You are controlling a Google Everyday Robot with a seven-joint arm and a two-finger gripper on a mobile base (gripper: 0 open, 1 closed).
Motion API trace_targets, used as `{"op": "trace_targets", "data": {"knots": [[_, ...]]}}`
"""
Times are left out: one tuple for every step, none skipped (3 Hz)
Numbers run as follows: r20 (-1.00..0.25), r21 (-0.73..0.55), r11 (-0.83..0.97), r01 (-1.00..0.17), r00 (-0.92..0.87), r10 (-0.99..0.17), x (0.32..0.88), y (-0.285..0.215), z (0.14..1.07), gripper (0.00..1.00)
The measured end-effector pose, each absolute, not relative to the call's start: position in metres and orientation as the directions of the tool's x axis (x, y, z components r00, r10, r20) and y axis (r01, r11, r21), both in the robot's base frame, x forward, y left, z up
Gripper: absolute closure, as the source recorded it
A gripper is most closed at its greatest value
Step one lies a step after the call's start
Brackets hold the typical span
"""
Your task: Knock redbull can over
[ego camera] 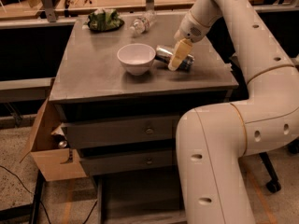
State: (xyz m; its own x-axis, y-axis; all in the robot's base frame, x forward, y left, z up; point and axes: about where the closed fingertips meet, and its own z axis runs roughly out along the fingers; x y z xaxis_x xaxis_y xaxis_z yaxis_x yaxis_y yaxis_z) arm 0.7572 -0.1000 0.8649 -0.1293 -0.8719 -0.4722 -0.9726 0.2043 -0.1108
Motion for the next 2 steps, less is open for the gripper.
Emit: {"op": "trace_targets", "data": {"knots": [[-0.481,-0.116,0.214,-0.970,-0.133,-0.866,0.7588,-0.1016,0.8663,0.05],[-0.502,-0.111,0.231,-0.967,-0.147,-0.852,0.7592,-0.1031,0.8685,0.00]]}}
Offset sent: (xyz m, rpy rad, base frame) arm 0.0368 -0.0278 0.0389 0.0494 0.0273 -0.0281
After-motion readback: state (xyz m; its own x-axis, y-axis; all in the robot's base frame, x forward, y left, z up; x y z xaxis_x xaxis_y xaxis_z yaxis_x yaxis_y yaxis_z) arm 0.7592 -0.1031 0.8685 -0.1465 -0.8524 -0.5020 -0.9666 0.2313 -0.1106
